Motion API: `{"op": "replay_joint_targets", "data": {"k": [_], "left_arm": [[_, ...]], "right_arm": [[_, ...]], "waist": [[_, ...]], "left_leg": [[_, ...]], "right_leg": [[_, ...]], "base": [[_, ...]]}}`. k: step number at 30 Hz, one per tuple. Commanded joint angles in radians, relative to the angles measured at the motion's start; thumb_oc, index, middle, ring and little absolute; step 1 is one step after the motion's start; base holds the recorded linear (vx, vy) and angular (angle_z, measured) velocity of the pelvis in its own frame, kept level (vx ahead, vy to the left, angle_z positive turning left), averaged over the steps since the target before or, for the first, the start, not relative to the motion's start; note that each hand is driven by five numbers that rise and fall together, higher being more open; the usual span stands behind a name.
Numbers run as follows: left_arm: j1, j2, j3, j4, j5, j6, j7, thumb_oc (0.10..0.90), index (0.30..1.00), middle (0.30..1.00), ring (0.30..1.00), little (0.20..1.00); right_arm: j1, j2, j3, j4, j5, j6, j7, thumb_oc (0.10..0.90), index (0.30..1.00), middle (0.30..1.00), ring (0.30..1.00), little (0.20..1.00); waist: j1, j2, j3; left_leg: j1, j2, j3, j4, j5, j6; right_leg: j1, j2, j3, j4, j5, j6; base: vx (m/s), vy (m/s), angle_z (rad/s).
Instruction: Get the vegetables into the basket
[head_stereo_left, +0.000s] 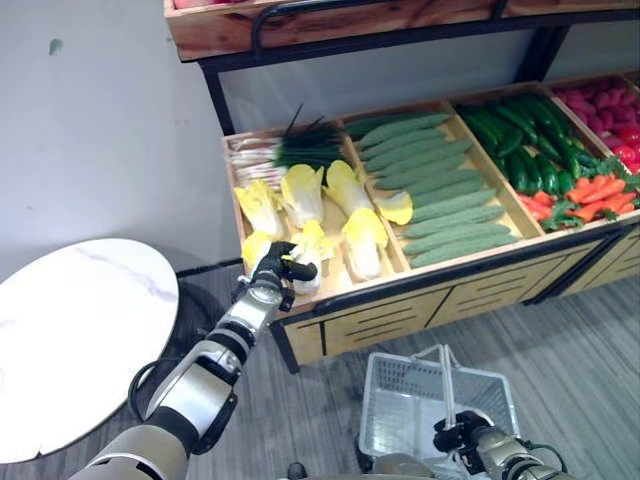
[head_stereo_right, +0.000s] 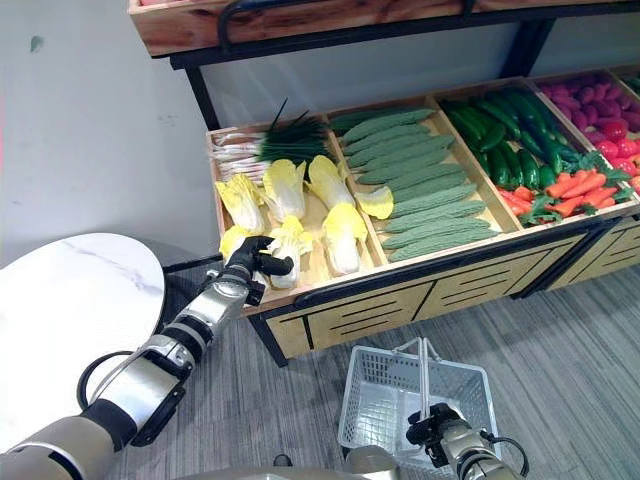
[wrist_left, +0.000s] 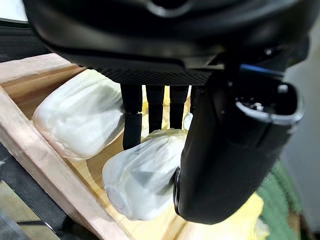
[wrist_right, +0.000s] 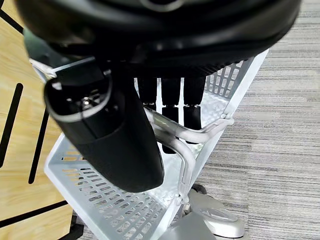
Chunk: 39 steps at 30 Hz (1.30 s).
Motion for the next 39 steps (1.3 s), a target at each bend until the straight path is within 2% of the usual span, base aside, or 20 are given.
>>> {"op": "replay_joint_targets", "data": {"k": [1, 5, 19, 39], "left_arm": [[-0.120, 0.031, 0.019, -0.076, -0.023, -0.113, 0.020, 0.400, 0.300, 0.300, 0.300, 0.300], [-0.093, 0.051, 0.045, -0.252, -0.047, -0.133, 0.014, 0.400, 0.300, 0.300, 0.300, 0.300], [0.024, 0.099, 0.111, -0.560, -0.049, -0.146, -0.025, 0.400, 0.300, 0.300, 0.300, 0.300], [0.074, 0.109, 0.122, -0.650, -0.061, -0.154, -0.049, 0.400, 0.300, 0.300, 0.300, 0.300]], "right_arm": [[0.004, -0.031, 0.002, 0.054, 0.007, -0.007, -0.004, 0.400, 0.300, 0.300, 0.300, 0.300], [0.020, -0.043, -0.034, 0.065, 0.013, -0.003, 0.000, 0.400, 0.300, 0.300, 0.300, 0.300], [0.065, -0.065, -0.105, 0.085, 0.023, 0.005, 0.021, 0.400, 0.300, 0.300, 0.300, 0.300], [0.070, -0.073, -0.115, 0.083, 0.016, 0.002, 0.030, 0.400, 0.300, 0.300, 0.300, 0.300]], "waist": [[0.010, -0.050, -0.086], [0.024, -0.062, -0.088], [0.030, -0.070, -0.097], [0.033, -0.074, -0.095]], "left_leg": [[-0.011, -0.014, -0.022, 0.001, -0.033, -0.038], [-0.008, -0.015, -0.031, 0.001, -0.037, -0.035], [0.022, -0.015, -0.027, 0.001, -0.052, -0.027], [0.042, -0.019, -0.015, 0.001, -0.066, -0.015]], "right_leg": [[0.029, -0.043, -0.051, 0.000, -0.015, 0.066], [0.037, -0.048, -0.060, 0.000, -0.015, 0.068], [0.062, -0.053, -0.056, 0.000, -0.027, 0.070], [0.075, -0.058, -0.041, 0.000, -0.033, 0.077]], "base": [[-0.03, 0.034, 0.05], [-0.03, 0.037, 0.09], [0.00, 0.012, 0.02], [0.00, 0.000, 0.00]]}}
